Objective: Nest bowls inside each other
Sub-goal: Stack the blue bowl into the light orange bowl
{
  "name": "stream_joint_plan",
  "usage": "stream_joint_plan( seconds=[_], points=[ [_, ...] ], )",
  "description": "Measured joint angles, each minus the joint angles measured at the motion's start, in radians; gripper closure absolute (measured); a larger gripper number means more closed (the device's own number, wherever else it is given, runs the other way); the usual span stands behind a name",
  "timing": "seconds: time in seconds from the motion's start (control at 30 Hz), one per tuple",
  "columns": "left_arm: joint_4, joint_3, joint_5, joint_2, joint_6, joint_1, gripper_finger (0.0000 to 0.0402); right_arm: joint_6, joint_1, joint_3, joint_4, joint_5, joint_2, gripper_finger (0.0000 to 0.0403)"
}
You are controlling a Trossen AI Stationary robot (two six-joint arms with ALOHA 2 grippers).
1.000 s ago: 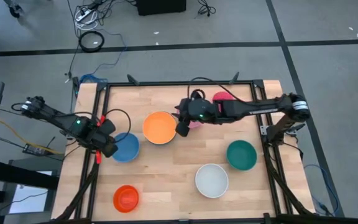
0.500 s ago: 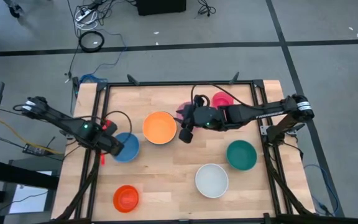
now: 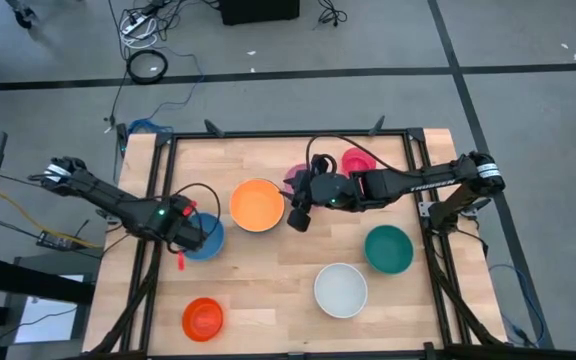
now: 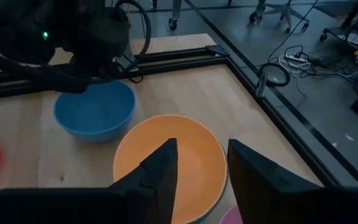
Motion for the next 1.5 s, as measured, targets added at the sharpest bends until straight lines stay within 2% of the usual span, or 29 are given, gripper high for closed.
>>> stream_joint_plan(
  seconds=[1.07, 1.2, 1.5],
  points=[
    [0.003, 0.002, 0.017, 0.155, 0.024, 0.001, 0.0310, 0.001, 0.017, 0.000, -0.003, 0.000, 0.001, 0.0275],
    [0.002, 0.002, 0.018, 0.166, 0.026, 0.001, 0.0325, 0.001, 0.017, 0.000, -0.003, 0.000, 0.001, 0.0275],
    [-0.002, 0.003, 0.014, 0.172, 0.036, 0.000, 0.0386, -0.001, 0.017, 0.000, -0.003, 0.000, 0.001, 0.0275]
  ],
)
